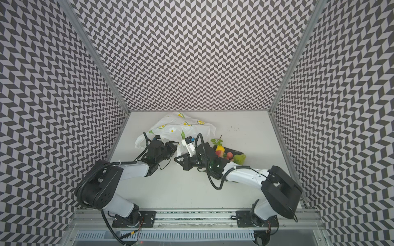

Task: Take the fake fruits out of the plastic bag
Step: 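Lower the left gripper onto the yellow-orange peach and close it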

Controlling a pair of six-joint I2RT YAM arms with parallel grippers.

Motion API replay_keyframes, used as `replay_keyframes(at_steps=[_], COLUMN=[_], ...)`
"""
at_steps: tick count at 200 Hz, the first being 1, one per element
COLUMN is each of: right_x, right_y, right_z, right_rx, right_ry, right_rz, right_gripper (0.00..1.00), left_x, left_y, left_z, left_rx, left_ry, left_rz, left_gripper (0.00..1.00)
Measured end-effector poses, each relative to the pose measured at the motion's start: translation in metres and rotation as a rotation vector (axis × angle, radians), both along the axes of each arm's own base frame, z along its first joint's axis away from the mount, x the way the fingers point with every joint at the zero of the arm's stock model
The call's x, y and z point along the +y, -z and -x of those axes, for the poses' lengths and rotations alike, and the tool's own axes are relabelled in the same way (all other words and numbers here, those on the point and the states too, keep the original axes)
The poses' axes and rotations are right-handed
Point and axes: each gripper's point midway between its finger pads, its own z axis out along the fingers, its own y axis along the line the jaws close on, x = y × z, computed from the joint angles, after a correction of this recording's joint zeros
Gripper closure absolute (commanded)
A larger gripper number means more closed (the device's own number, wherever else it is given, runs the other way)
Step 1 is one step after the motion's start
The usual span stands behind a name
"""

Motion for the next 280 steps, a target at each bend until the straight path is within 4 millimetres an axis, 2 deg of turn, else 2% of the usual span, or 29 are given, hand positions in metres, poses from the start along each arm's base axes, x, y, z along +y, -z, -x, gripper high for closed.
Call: replay_keyframes(at_steps=[24, 68, 88, 132, 193, 280], right_x=[0.001, 0.002, 0.003, 0.007, 0.008, 0.011], right_y=[-0.001, -0.002, 0.001, 0.011, 0.010, 0.015], right_z=[0.002, 0.005, 0.006, 0.010, 0.012, 0.015], right_rx=[-0.001, -0.002, 0.002, 0.019, 0.020, 0.030], right_ry=[-0.014, -0.029, -0.036, -0.053, -0.065, -0.077], right_rz=[-0.008, -0.015, -0.010, 0.008, 0.005, 0.015], right_gripper=[1.00, 1.00, 1.00, 1.00, 1.00, 1.00], left_x=[0.002, 0.007, 0.005, -0.001, -0.007, -0.016], left_y=[0.008, 0.044, 0.054, 0.048, 0.051, 0.053], left_z=[-0.009, -0.012, -0.017, -0.024, -0.031, -0.048], left_rx=[0.020, 0.102, 0.125, 0.101, 0.104, 0.090], left_ry=[-0.017, -0.030, -0.019, -0.004, 0.009, 0.024], left_rz=[0.003, 0.002, 0.011, 0.044, 0.067, 0.089], left_gripper=[0.55, 0.55, 0.57, 0.72, 0.78, 1.00])
